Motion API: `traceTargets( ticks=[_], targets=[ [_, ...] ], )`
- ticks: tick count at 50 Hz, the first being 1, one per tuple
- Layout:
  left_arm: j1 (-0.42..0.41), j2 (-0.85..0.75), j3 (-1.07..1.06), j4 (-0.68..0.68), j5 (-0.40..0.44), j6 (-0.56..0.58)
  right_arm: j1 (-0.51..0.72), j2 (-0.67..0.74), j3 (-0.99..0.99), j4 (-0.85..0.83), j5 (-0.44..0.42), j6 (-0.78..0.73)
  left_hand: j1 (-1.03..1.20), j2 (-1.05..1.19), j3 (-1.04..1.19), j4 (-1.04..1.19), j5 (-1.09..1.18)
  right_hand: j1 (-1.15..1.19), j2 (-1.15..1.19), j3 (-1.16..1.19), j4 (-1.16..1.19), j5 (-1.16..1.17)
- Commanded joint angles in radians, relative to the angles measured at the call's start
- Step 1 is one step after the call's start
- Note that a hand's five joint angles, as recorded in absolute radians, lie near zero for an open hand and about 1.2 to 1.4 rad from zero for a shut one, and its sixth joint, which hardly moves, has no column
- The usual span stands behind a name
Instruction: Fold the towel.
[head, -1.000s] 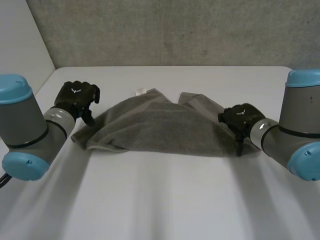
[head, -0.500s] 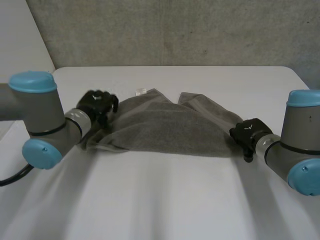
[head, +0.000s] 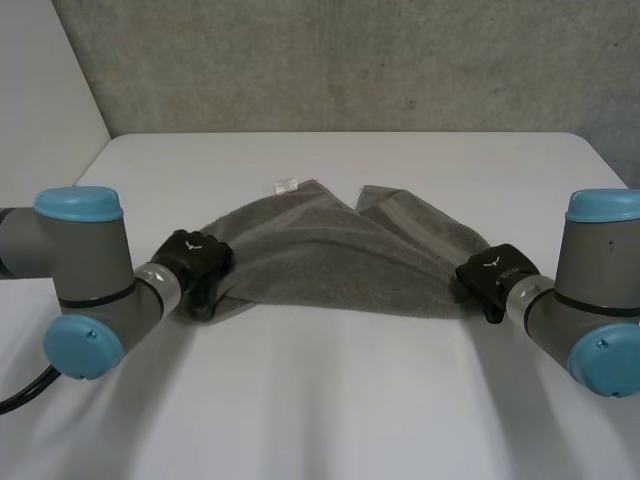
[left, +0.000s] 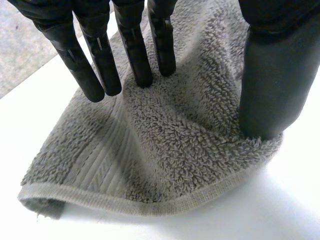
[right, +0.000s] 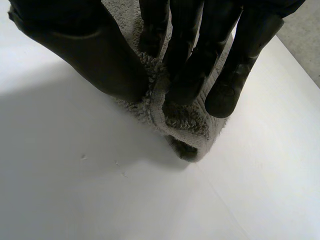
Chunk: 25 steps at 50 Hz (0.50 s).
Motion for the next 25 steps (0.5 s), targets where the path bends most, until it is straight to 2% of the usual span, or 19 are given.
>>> traceTargets(
  ticks=[1,3,16,21,25],
  targets=[
    [0.004,-0.004,-0.002,0.032,-0.052,-0.005,0.003,-0.002,0.006,0.0,-0.003,-0.007,0.684,0.678,0.679,0.683,0.505,0.08,0.098,0.066,0.057,0.056],
    [0.004,-0.001,-0.002,0.03,-0.054,-0.007,0.004,-0.006,0.006,0.0,-0.004,-0.007,0.763,0.756,0.757,0.761,0.583,0.08,0.098,0.066,0.057,0.056],
    [0.002,0.181,-0.145,0.029,-0.042,-0.016,-0.002,-0.026,0.004,0.021,-0.014,-0.017,0.763,0.757,0.758,0.762,0.584,0.08,0.098,0.066,0.057,0.056],
    [0.004,0.306,-0.261,0.016,-0.042,-0.008,-0.002,-0.059,0.003,0.087,-0.017,-0.073,0.763,0.757,0.758,0.762,0.584,0.08,0.098,0.066,0.057,0.056],
    [0.013,0.445,-0.405,-0.031,-0.042,0.01,-0.007,-0.075,-0.011,0.17,-0.05,-0.111,0.763,0.757,0.758,0.762,0.584,0.08,0.098,0.066,0.057,0.056]
  ],
)
